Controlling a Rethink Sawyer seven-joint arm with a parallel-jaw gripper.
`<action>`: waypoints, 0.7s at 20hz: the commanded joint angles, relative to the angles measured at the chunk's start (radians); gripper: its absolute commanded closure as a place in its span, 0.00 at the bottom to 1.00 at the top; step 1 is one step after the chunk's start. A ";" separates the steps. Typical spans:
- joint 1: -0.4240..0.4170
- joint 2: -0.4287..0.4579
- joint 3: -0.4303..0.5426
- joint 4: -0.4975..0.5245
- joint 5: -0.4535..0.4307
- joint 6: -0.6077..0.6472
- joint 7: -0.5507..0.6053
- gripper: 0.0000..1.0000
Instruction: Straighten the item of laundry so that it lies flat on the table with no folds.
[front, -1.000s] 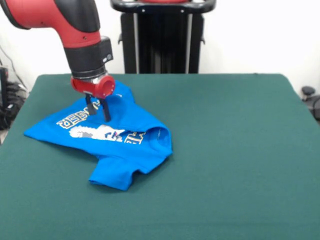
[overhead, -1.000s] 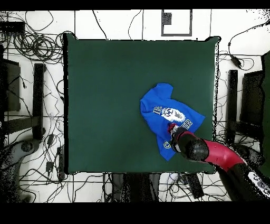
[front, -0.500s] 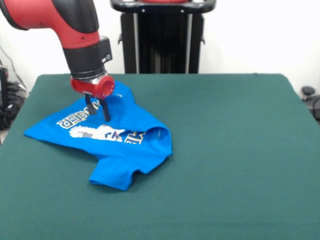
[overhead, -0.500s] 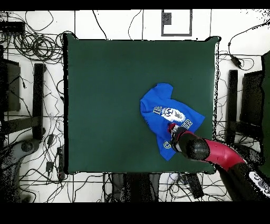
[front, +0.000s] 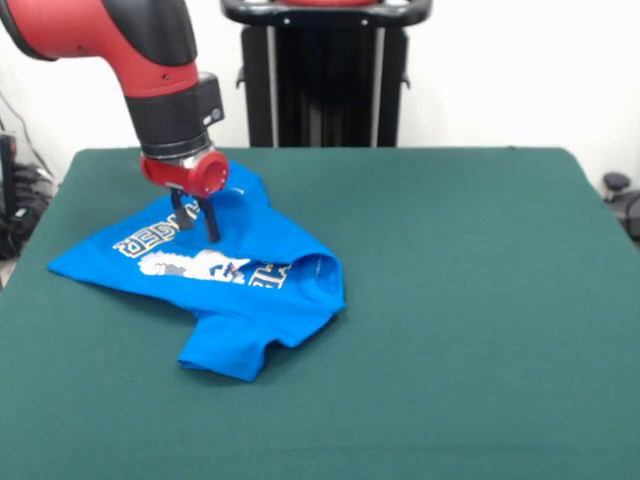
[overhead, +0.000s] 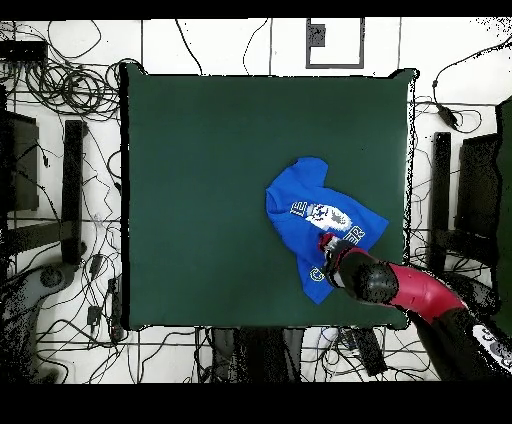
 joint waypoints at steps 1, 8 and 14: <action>0.083 0.097 0.107 -0.052 -0.014 -0.045 0.001 1.00; 0.086 0.094 0.103 -0.047 -0.011 -0.061 0.015 1.00; 0.110 0.081 0.081 -0.024 -0.005 -0.091 0.052 1.00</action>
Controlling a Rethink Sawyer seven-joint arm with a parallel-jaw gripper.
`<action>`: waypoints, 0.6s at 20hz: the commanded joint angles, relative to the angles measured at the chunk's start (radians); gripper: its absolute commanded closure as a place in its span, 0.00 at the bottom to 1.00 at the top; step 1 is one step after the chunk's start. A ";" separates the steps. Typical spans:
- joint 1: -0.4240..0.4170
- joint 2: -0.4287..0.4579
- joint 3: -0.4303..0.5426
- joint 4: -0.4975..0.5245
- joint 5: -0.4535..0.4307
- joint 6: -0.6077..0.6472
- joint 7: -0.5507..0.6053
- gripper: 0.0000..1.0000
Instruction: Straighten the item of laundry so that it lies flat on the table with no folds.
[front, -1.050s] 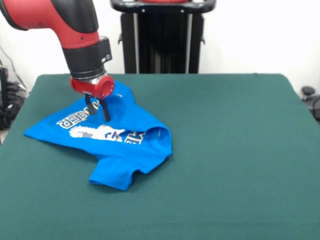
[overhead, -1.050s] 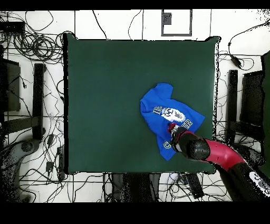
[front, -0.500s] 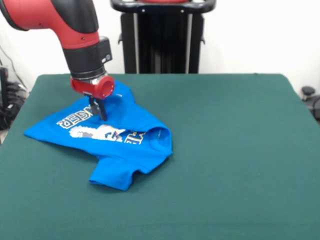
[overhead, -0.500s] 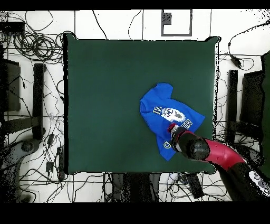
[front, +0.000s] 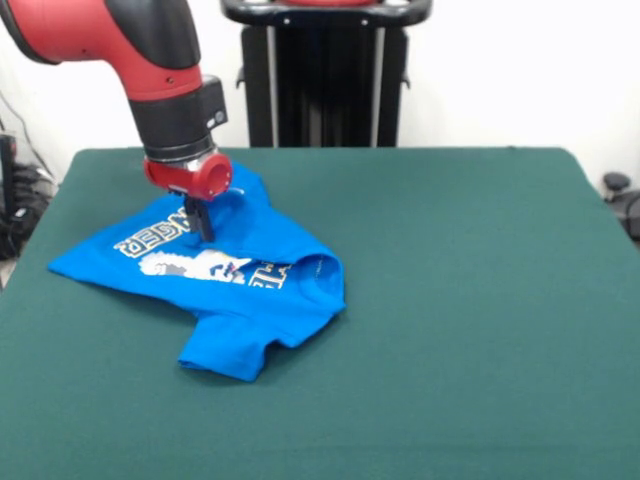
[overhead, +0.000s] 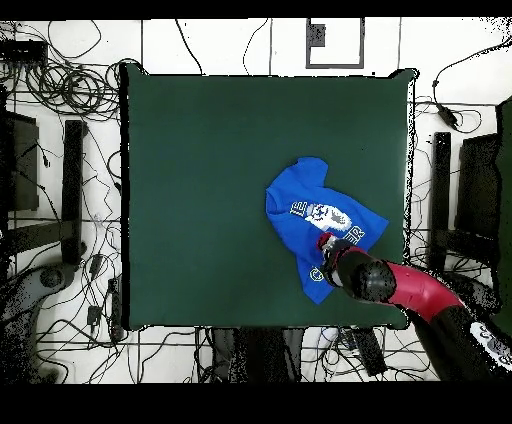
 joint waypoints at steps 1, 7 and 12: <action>0.102 0.073 0.082 -0.012 -0.001 -0.095 0.059 1.00; 0.150 0.057 0.025 0.057 0.019 -0.201 0.150 1.00; 0.242 0.050 -0.072 0.115 0.057 -0.347 0.238 1.00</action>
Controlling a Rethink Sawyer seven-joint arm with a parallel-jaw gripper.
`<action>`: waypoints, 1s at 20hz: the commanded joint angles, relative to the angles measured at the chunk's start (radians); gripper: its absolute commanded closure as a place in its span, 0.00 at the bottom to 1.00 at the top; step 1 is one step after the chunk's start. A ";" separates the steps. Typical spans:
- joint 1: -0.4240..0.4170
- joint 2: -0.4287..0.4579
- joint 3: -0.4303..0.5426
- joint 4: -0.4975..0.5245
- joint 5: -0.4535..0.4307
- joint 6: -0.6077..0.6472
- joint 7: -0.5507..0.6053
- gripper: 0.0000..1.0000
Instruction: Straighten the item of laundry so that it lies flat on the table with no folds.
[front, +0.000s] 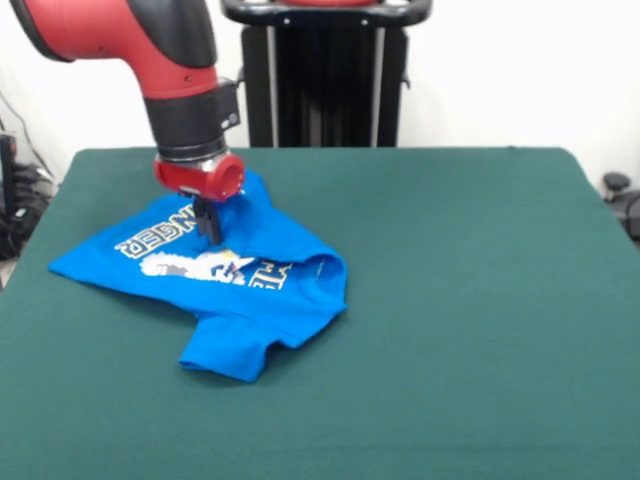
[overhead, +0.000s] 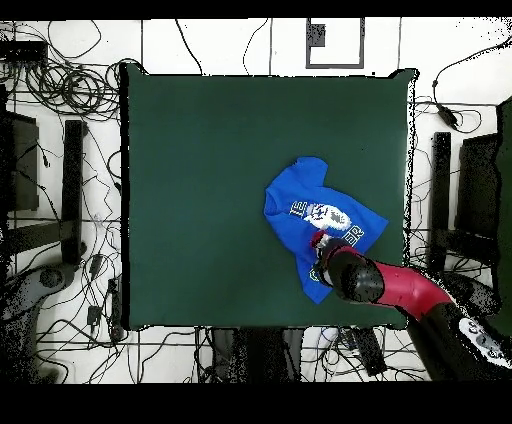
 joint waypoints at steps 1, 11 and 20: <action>0.181 0.060 -0.035 0.107 0.068 -0.268 0.246 1.00; 0.177 0.085 -0.025 0.157 0.137 -0.344 0.218 1.00; 0.242 0.065 -0.110 0.184 0.221 -0.373 0.203 1.00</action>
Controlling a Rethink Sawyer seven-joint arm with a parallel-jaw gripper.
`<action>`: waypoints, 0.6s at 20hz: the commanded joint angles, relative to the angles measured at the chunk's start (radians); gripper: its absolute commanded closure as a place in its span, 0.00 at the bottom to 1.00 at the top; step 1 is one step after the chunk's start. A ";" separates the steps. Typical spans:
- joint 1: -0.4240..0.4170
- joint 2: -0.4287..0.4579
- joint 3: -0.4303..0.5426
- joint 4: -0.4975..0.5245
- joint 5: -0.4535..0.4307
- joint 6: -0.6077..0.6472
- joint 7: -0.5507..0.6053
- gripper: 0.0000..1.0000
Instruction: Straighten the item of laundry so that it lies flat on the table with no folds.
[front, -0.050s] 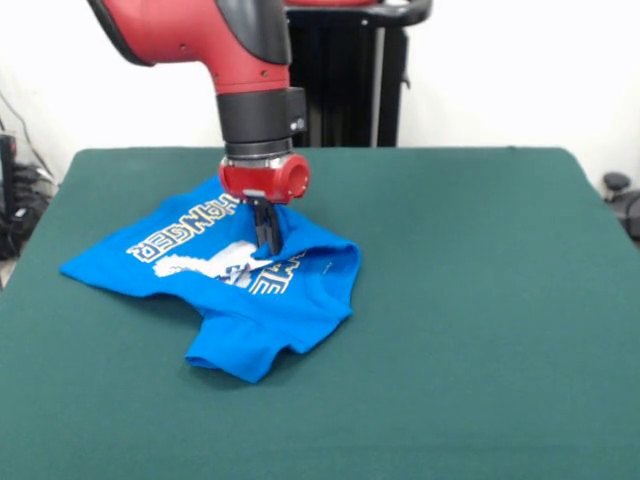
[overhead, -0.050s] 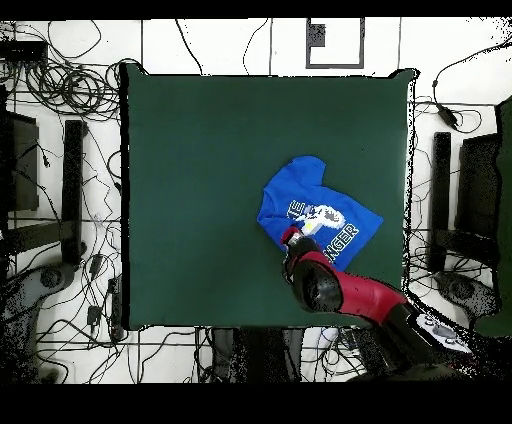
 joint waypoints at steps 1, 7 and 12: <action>0.093 0.033 -0.027 0.071 0.093 -0.008 0.198 1.00; 0.089 0.039 -0.034 0.092 0.098 -0.050 0.192 1.00; 0.106 0.026 -0.046 0.112 0.119 -0.068 0.198 1.00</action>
